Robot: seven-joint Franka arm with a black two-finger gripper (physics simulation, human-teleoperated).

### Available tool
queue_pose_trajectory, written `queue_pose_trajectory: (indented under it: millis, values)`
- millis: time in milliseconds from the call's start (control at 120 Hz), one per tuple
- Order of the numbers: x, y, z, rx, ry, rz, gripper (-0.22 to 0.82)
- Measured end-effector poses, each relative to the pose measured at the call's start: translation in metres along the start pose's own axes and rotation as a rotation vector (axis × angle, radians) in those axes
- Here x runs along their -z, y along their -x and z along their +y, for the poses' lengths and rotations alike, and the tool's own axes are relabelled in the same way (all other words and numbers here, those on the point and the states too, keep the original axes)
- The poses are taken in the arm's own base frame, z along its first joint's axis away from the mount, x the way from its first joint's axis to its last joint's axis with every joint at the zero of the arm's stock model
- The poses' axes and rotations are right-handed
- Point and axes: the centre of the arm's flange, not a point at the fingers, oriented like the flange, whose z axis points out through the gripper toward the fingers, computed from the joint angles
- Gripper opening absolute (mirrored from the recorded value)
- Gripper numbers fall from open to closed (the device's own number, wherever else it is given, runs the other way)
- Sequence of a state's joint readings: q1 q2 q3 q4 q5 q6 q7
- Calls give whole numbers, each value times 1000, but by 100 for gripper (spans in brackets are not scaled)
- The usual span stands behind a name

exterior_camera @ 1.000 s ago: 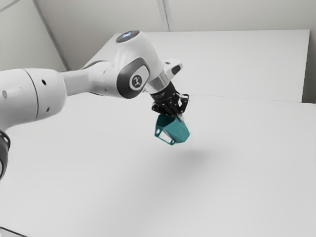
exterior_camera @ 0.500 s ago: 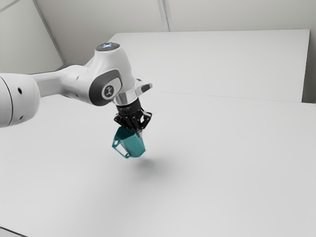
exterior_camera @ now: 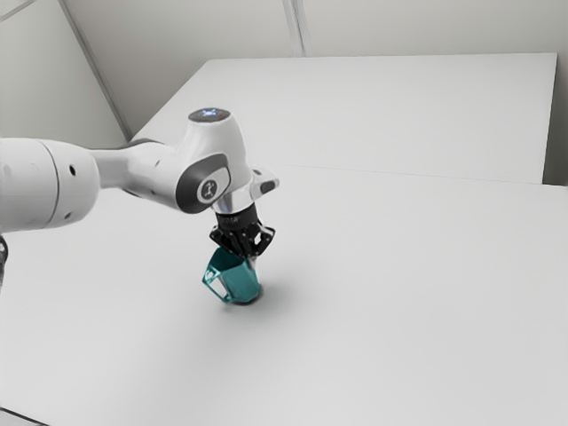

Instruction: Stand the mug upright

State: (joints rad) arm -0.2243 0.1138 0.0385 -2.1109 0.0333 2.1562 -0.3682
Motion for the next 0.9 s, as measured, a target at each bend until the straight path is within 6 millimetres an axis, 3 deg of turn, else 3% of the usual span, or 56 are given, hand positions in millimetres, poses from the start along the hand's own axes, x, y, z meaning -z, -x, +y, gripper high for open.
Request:
queue_pose_trajectory:
  millis: [92,300,500,583,900]
  values:
    - [-5,-2,-1,-2,1,3,-18]
    - [2,-1,0,-12,12,17,26]
    - [33,3,-2,-19,33,67,47]
    - [54,4,0,-24,48,97,51]
    - [170,-11,15,-100,67,213,58]
